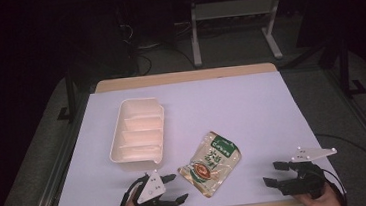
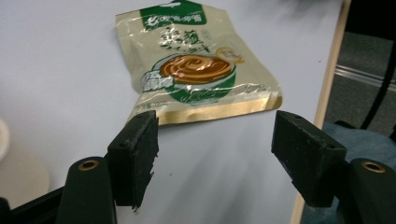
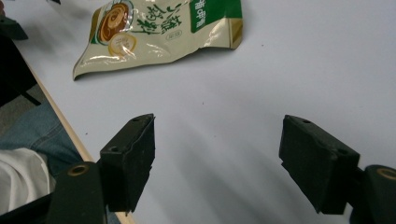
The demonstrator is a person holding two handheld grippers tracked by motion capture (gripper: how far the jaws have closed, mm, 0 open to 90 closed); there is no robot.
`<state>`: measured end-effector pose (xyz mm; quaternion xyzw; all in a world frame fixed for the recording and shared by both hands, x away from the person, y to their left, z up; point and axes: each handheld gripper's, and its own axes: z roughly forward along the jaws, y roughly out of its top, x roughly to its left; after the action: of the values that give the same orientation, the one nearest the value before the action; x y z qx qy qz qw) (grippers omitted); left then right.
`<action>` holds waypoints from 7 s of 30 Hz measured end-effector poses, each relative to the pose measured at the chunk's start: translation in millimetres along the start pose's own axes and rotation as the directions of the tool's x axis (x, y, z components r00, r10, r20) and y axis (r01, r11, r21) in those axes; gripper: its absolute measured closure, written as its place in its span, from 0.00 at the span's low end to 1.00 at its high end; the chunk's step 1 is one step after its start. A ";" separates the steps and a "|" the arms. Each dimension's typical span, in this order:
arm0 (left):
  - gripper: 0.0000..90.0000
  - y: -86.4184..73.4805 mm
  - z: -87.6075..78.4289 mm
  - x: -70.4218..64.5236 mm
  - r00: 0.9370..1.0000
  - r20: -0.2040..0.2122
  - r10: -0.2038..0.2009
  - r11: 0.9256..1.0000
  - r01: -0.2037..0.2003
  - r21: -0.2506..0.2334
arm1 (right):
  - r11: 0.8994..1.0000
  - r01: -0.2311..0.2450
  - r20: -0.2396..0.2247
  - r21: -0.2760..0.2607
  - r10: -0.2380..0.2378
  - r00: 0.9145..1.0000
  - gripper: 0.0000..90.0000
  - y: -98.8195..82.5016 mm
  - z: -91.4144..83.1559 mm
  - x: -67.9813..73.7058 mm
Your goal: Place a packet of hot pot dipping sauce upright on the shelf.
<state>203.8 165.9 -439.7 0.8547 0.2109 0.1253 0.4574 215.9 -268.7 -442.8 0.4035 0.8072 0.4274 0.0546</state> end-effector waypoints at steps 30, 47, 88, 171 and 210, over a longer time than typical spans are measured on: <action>0.73 31.9 55.2 10.3 0.997 0.048 0.054 0.988 -0.060 0.139 | 1.000 0.005 0.032 -0.006 -0.005 0.999 0.26 2.3 -0.2 -3.7; 0.84 27.1 61.1 13.2 0.999 0.042 0.033 0.988 -0.039 0.146 | 0.999 0.045 -0.004 0.026 -0.045 0.999 0.25 42.4 35.7 -9.5; 0.84 26.9 62.6 13.0 0.999 0.038 0.030 0.989 -0.035 0.144 | 0.986 0.073 -0.164 0.148 -0.049 0.985 0.49 102.5 116.7 -23.0; 0.39 15.6 35.4 -6.5 0.991 0.112 0.078 0.996 -0.082 0.027 | 0.980 0.182 -0.336 0.085 -0.143 0.931 1.00 211.4 88.5 36.0; 0.37 14.8 32.4 -4.1 0.989 0.120 0.090 0.996 -0.091 0.005 | 0.973 0.229 -0.404 0.030 -0.198 0.893 0.99 293.0 99.4 66.6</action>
<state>217.0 133.0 -445.3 0.8718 0.1448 0.0932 0.4587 391.6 -67.5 -273.0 0.2186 0.8566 0.4606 -0.0797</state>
